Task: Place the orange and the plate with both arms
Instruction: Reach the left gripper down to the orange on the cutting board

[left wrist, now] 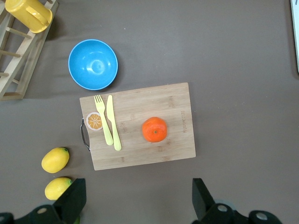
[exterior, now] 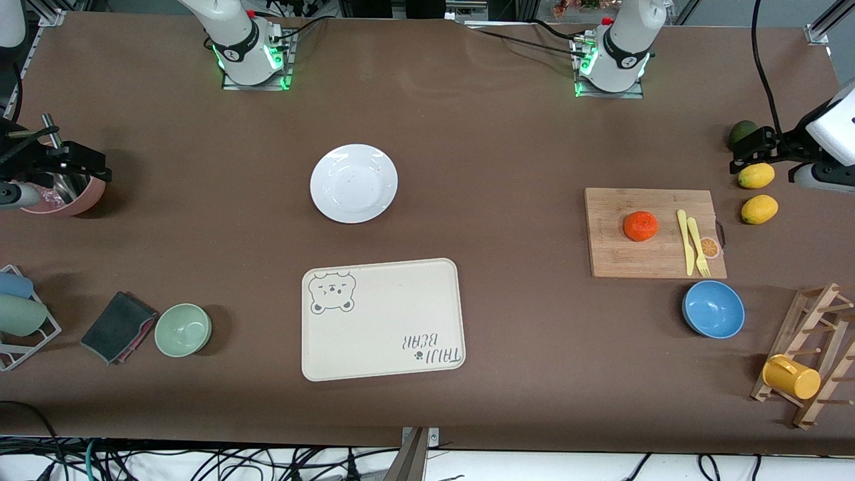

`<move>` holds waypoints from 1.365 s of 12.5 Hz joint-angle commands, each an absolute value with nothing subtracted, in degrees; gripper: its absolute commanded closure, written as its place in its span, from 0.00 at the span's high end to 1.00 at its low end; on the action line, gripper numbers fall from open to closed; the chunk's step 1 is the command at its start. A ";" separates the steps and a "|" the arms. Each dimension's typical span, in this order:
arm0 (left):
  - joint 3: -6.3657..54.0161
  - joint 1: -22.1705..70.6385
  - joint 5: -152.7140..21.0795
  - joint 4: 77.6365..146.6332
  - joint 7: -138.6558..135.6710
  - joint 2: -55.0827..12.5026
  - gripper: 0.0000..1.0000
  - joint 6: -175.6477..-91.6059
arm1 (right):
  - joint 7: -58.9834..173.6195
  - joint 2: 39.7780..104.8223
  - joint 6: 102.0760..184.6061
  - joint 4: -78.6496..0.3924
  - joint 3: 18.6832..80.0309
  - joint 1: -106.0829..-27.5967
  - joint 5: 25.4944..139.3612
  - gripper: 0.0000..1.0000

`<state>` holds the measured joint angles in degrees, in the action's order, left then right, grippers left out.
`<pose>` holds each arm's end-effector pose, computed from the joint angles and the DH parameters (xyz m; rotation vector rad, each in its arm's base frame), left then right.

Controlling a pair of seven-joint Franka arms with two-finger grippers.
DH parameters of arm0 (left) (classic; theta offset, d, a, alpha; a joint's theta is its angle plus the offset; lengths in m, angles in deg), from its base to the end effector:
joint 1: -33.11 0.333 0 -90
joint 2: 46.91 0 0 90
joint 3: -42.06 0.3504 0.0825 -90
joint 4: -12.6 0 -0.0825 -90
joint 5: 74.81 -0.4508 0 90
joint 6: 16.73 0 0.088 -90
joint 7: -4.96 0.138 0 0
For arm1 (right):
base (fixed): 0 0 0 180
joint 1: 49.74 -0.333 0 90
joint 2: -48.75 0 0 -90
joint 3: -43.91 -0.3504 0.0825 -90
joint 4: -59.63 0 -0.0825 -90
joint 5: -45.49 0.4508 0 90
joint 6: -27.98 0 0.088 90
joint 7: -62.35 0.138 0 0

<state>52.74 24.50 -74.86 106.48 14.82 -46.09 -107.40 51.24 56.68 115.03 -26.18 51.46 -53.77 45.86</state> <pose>0.6212 0.0219 0.5838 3.1286 -0.2130 -0.1099 0.6554 -0.0342 0.5750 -3.1263 -0.2076 0.1821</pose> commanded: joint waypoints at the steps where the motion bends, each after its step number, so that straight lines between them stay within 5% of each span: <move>1: 53.40 24.23 -73.06 105.50 15.77 -42.36 1.00 -107.61 | 51.63 56.66 114.47 -25.45 51.20 -53.70 46.90 1.00; 4: 53.40 24.58 -72.96 104.98 15.85 -30.62 1.00 -110.15 | 51.71 56.57 114.38 -25.45 50.85 -53.78 46.90 1.00; 7: 53.31 24.49 -71.83 105.22 16.03 -26.35 1.00 -111.99 | 51.63 56.57 114.64 -25.45 50.94 -53.78 46.90 1.00; 12: 53.23 24.14 -71.65 125.24 16.03 -31.79 1.00 -131.47 | 51.63 56.57 114.20 -25.45 50.85 -53.78 46.90 1.00; 17: 51.64 24.23 -71.56 135.79 15.86 -31.09 1.00 -145.28 | 51.63 56.57 114.56 -25.45 50.94 -53.78 46.90 1.00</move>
<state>51.50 24.45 -73.37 130.09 14.80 -28.96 -140.13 51.24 56.65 115.02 -26.18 50.95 -53.88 45.97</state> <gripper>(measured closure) 0.000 0.000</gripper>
